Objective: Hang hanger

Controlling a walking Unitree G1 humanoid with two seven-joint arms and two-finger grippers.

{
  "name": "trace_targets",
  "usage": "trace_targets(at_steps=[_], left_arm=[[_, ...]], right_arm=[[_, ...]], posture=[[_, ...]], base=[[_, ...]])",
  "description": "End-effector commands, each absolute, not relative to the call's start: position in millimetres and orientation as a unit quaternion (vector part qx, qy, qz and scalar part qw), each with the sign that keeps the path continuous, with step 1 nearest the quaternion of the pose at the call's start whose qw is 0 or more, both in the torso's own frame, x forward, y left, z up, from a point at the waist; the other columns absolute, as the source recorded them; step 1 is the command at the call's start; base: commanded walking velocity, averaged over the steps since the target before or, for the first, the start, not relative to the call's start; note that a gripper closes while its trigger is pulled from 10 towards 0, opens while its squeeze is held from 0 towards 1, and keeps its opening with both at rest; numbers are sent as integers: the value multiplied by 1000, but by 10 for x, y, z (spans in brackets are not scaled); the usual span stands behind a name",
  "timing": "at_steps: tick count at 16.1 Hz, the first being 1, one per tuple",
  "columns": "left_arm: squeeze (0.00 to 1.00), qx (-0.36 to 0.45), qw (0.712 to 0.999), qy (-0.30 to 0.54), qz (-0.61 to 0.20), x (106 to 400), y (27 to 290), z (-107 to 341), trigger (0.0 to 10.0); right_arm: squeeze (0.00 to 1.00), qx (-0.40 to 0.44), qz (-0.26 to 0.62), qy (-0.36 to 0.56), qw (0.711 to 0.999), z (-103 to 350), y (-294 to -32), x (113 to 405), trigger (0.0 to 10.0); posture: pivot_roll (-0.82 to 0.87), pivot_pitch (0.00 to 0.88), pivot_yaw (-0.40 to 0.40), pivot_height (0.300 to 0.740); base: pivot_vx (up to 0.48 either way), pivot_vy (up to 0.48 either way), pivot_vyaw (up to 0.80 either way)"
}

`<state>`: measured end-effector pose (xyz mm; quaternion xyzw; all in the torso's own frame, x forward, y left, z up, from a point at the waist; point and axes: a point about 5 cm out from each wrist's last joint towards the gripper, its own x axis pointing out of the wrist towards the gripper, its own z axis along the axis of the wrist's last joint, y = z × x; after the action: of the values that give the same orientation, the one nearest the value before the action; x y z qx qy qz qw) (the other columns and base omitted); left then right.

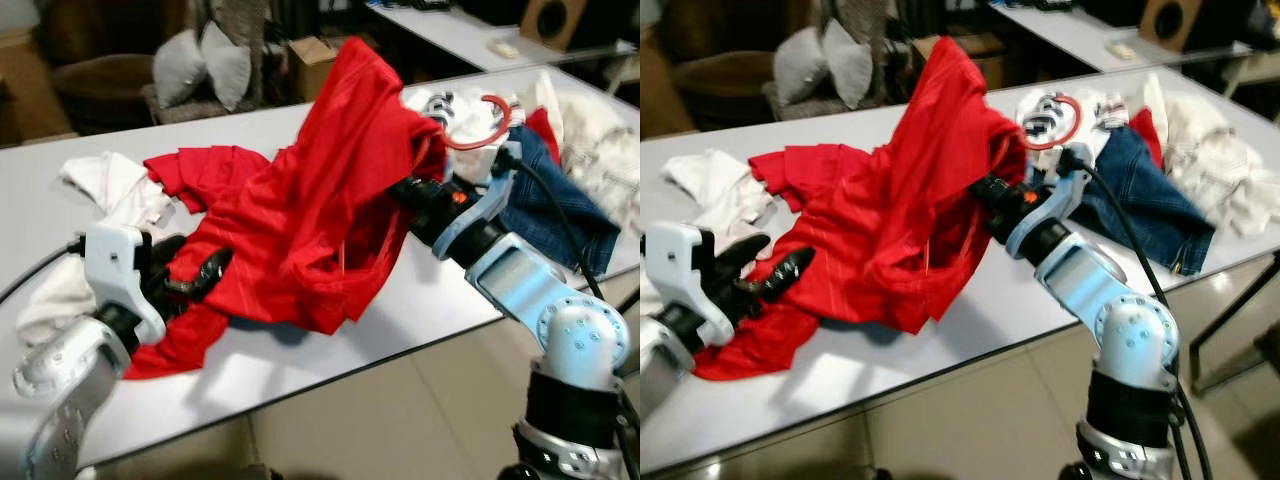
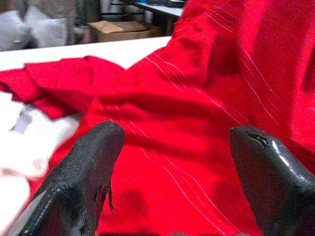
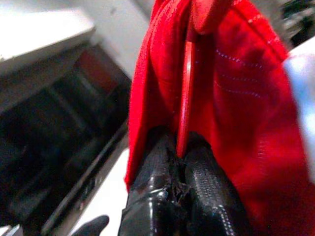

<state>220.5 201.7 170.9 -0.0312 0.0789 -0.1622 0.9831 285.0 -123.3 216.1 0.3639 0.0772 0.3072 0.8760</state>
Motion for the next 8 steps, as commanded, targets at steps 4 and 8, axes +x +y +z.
trace_targets(at_steps=[4, 8], left_arm=[[0, -6, 984, 77, -163, 2163, 1875, 1702, 10000], [0, 1, 984, 77, -163, 2180, 1817, 1694, 10000]], right_arm=[[0, 317, 319, 80, 890, 2233, -1328, 2762, 10000], [0, 304, 335, 58, 890, 2303, -1377, 2718, 10000]], posture=[[-117, 7, 44, 740], [-126, 7, 54, 740]], base=[[0, -480, 758], [0, -480, 417]])
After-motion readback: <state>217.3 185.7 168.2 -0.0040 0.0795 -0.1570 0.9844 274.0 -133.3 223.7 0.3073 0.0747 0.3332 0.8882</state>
